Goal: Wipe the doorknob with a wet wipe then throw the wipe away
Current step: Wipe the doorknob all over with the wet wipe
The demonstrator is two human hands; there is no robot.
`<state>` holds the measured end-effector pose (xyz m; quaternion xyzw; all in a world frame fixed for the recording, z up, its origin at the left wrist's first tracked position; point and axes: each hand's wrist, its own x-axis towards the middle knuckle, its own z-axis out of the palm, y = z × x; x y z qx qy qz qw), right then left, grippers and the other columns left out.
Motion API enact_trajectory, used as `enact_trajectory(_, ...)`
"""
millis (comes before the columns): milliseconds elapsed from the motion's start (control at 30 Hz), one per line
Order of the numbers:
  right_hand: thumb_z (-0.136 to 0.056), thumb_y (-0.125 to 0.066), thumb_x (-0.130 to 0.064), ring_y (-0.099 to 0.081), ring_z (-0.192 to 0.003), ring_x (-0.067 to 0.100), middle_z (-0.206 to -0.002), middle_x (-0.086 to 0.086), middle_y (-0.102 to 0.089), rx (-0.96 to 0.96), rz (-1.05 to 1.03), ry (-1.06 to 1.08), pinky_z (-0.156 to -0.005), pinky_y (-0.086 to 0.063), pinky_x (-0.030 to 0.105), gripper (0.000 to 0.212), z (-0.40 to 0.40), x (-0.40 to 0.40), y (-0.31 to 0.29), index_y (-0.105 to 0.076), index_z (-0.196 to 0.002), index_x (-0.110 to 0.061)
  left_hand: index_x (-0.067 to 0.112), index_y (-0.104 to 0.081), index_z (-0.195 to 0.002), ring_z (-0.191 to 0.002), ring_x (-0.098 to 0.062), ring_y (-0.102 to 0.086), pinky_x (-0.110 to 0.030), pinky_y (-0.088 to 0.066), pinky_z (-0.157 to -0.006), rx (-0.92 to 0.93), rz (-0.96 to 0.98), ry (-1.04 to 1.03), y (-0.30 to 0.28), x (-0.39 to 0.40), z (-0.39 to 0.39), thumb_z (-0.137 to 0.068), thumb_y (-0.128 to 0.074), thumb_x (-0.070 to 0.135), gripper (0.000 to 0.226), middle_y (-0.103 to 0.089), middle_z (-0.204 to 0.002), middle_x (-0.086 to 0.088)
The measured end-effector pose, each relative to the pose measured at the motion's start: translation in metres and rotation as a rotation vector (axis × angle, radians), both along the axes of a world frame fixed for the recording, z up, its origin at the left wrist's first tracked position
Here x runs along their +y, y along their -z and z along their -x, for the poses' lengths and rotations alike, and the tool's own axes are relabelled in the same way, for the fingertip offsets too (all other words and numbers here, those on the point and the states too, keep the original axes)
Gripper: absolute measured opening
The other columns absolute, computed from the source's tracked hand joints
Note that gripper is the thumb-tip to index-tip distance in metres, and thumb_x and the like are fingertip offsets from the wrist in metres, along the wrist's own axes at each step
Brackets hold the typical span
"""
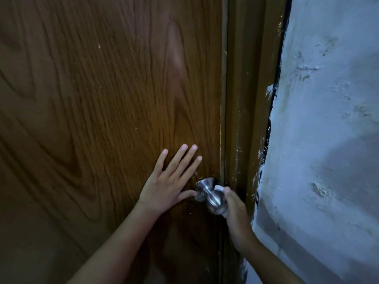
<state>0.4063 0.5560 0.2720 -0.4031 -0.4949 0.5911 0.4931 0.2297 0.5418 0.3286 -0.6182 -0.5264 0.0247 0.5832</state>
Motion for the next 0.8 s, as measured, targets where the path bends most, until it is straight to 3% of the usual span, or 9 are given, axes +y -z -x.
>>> enact_trajectory(100, -0.095, -0.035, -0.034, -0.059, -0.101, 0.023, -0.104, 0.013, -0.065, 0.509, 0.395, -0.074, -0.089, -0.042, 0.034, 0.036, 0.004, 0.002, -0.002, -0.057, -0.108, -0.009, 0.017, -0.019, -0.146, -0.14, -0.024, -0.013, -0.049, -0.002, -0.112, -0.003, 0.001, 0.0, -0.001, 0.0, -0.001, -0.077, -0.03, 0.078, 0.092, -0.016, -0.152, -0.007)
enact_trajectory(167, -0.095, -0.035, -0.036, -0.057, -0.105, 0.03, -0.111, 0.023, -0.061, 0.723, 0.565, -0.097, -0.091, -0.042, 0.038, 0.043, 0.005, 0.001, -0.003, -0.053, -0.11, 0.0, 0.017, -0.019, -0.145, -0.14, -0.024, -0.013, -0.049, -0.002, -0.112, -0.006, 0.002, 0.007, 0.0, 0.0, -0.001, -0.077, -0.031, 0.077, 0.092, -0.017, -0.152, -0.007)
enact_trajectory(300, -0.093, -0.039, -0.039, -0.059, -0.102, 0.036, -0.106, 0.028, -0.063, 0.832, 0.698, -0.08, -0.081, -0.048, 0.042, 0.048, 0.002, -0.001, -0.002, -0.052, -0.108, 0.005, 0.018, -0.018, -0.145, -0.14, -0.023, -0.013, -0.049, -0.002, -0.111, -0.01, 0.004, 0.009, -0.001, -0.001, -0.001, -0.077, -0.031, 0.077, 0.092, -0.017, -0.152, -0.006)
enact_trajectory(533, -0.095, -0.031, -0.042, -0.043, -0.125, 0.032, -0.13, 0.026, -0.05, 0.917, 0.672, -0.113, -0.109, -0.028, 0.04, 0.058, -0.001, 0.007, -0.01, -0.044, -0.127, 0.004, 0.017, -0.016, -0.146, -0.14, -0.023, -0.014, -0.049, -0.003, -0.112, -0.001, -0.011, 0.013, 0.0, 0.0, -0.001, -0.077, -0.028, 0.077, 0.092, -0.012, -0.153, -0.004)
enact_trajectory(567, -0.095, -0.03, -0.041, -0.047, -0.122, 0.029, -0.125, 0.023, -0.054, 0.838, 0.618, -0.096, -0.108, -0.031, 0.039, 0.054, 0.0, 0.006, -0.011, -0.046, -0.126, 0.001, 0.017, -0.017, -0.146, -0.14, -0.024, -0.014, -0.049, -0.003, -0.112, 0.0, -0.012, 0.015, 0.0, 0.0, -0.001, -0.078, -0.028, 0.077, 0.092, -0.013, -0.153, -0.004)
enact_trajectory(633, -0.096, -0.028, -0.04, -0.059, -0.1, 0.017, -0.102, 0.009, -0.066, 0.429, 0.393, -0.032, -0.089, -0.045, 0.032, 0.044, 0.001, 0.002, -0.014, -0.055, -0.115, -0.012, 0.017, -0.017, -0.146, -0.14, -0.024, -0.015, -0.049, -0.003, -0.112, 0.002, -0.012, 0.013, -0.001, 0.001, -0.001, -0.078, -0.029, 0.077, 0.091, -0.016, -0.152, -0.006)
enact_trajectory(700, -0.096, -0.027, -0.039, -0.06, -0.089, 0.009, -0.095, 0.0, -0.067, 0.056, 0.134, 0.035, -0.071, -0.045, 0.024, 0.036, 0.003, -0.007, -0.014, -0.061, -0.1, -0.026, 0.017, -0.017, -0.146, -0.14, -0.023, -0.014, -0.049, -0.003, -0.111, 0.0, -0.004, 0.014, -0.001, 0.0, -0.001, -0.078, -0.03, 0.076, 0.091, -0.016, -0.152, -0.006)
enact_trajectory(733, -0.096, -0.028, -0.036, -0.06, -0.092, 0.008, -0.101, -0.001, -0.066, -0.064, 0.002, 0.053, -0.071, -0.045, 0.021, 0.034, 0.003, -0.01, -0.011, -0.061, -0.099, -0.028, 0.017, -0.017, -0.146, -0.14, -0.023, -0.014, -0.049, -0.002, -0.111, -0.001, -0.001, 0.015, -0.001, -0.001, -0.001, -0.078, -0.03, 0.076, 0.09, -0.015, -0.152, -0.006)
enact_trajectory(800, -0.096, -0.028, -0.037, -0.053, -0.109, 0.008, -0.122, -0.002, -0.057, -0.302, -0.296, 0.032, -0.087, -0.044, 0.018, 0.035, 0.002, -0.014, -0.003, -0.054, -0.117, -0.027, 0.016, -0.016, -0.146, -0.14, -0.023, -0.013, -0.049, -0.001, -0.112, 0.003, -0.003, 0.012, 0.0, -0.001, 0.0, -0.078, -0.029, 0.075, 0.091, -0.015, -0.152, -0.005)
